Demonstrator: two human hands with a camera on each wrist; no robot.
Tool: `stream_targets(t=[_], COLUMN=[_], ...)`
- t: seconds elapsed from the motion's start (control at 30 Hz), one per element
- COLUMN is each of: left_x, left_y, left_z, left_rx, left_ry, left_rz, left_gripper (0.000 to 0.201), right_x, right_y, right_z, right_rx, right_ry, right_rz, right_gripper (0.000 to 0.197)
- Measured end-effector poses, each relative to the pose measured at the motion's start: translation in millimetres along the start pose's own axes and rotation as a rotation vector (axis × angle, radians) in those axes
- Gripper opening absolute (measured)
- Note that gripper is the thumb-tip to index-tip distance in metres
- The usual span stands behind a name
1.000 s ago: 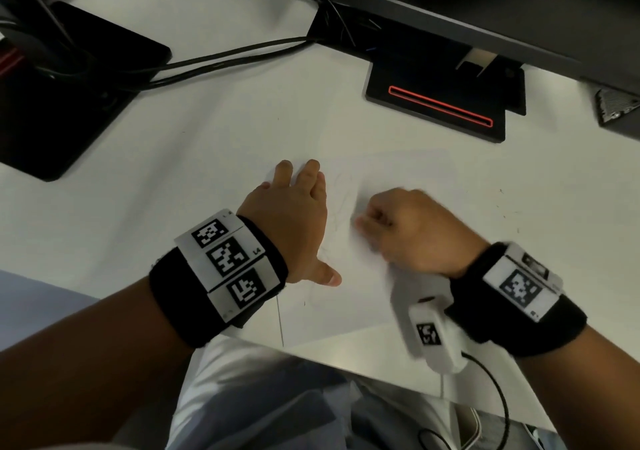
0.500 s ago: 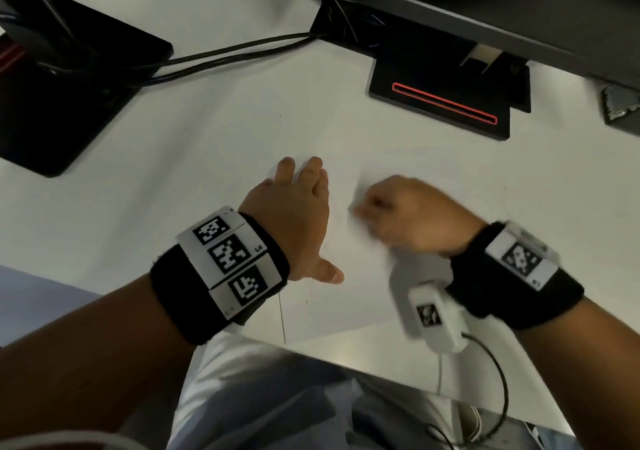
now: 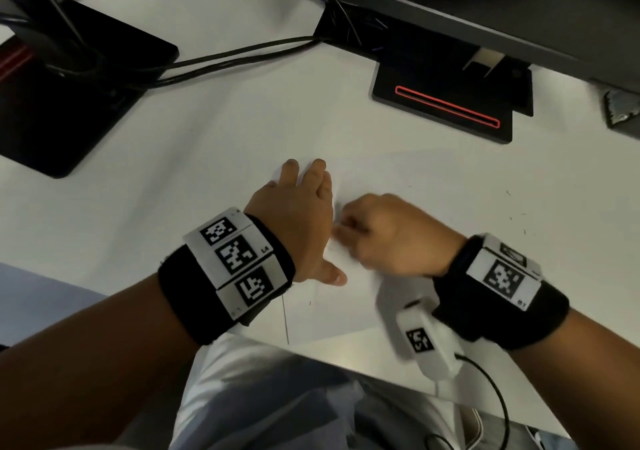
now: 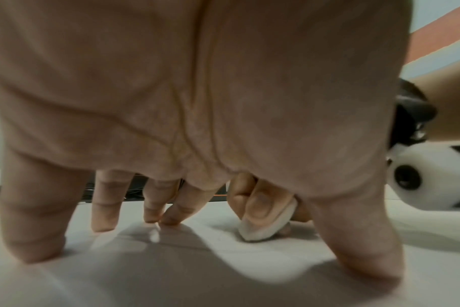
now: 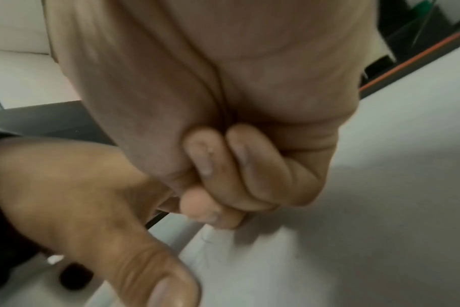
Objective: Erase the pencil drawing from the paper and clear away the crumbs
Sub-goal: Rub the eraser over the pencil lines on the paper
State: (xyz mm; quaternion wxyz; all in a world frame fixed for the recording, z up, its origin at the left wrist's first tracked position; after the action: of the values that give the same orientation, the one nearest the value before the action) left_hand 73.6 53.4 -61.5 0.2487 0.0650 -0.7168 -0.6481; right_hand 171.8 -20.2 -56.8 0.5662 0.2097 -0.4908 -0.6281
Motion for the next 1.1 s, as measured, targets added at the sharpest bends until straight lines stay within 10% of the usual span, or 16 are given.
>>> stream_targets(t=[0.17,0.33,0.5,0.93,1.1], left_x=[0.0,0.3,0.9,0.4,1.6], left_y=[0.1,0.6,0.7,-0.3,0.2], left_z=[0.0,0.0,-0.1,1.2,1.2], left_rx=[0.001,0.008,0.015,0.035,0.035], left_ry=[0.006,-0.001,0.002,-0.001,0.0], left_rz=[-0.003,0.002,0.001,-0.007,-0.011], left_gripper=[0.134,0.13,0.132,0.13,0.132], right_x=[-20.9,1.0,-16.6,-16.8,-30.6], right_y=[30.4,-1.2,27.0,5.4,32.8], right_z=[-38.8,-0.1,-27.7,-9.3,-31.7], right_rx=[-0.002,-0.002,0.024,0.025,-0.013], right_ry=[-0.196,-0.016,-0.146,-0.037,-0.182], right_rz=[-0.167,0.052,-0.146,-0.004,-0.158], right_gripper=[0.035,0.036,0.038,0.04,0.037])
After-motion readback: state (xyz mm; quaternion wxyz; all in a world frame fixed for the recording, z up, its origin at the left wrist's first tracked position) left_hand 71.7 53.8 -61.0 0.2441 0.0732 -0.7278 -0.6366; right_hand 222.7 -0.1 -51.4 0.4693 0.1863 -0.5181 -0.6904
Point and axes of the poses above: each hand's wrist, its own x-axis away from the middle knuckle, its own y-axis out of the back of the hand, z = x × y, the point moved 4 cm from there along -x, towards the middle knuckle, and after that the axes turned 12 degrees about -z, right-handed, at the moved point
